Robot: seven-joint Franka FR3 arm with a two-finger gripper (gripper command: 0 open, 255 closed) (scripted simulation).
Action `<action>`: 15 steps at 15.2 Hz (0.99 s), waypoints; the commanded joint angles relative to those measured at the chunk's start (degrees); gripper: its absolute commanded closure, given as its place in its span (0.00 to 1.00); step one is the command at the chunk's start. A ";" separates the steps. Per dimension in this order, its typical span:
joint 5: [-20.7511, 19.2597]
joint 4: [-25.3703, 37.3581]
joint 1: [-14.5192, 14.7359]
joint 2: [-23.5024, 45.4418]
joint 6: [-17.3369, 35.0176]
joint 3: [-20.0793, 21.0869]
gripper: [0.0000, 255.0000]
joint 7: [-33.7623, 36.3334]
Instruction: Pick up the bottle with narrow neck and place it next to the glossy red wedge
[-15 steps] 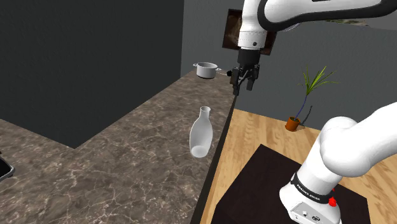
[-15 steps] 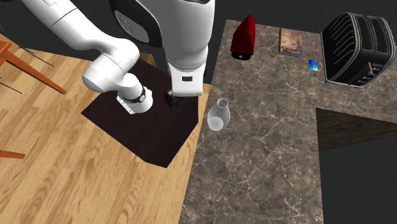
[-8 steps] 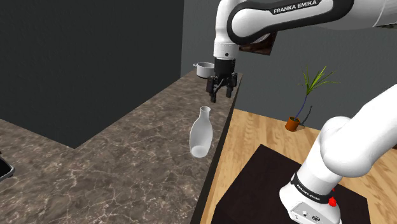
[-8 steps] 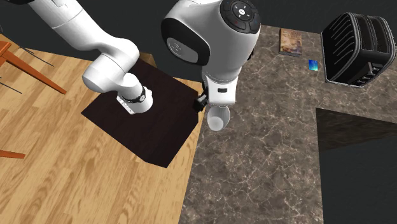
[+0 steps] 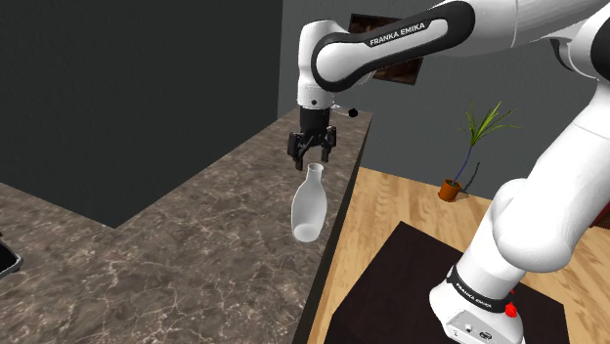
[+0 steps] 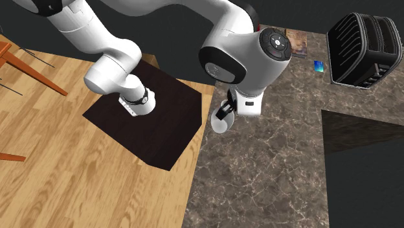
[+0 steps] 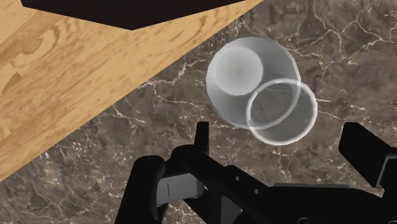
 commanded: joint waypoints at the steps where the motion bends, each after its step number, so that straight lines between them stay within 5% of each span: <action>1: 0.00 -0.83 0.07 0.62 1.49 0.11 0.00 0.16; 13: 0.03 -3.02 0.14 1.20 4.27 0.22 0.00 0.17; 14: 0.03 -3.02 0.14 1.20 4.27 0.22 1.00 0.17; 15: 0.03 -3.02 0.14 1.20 4.27 0.22 1.00 0.17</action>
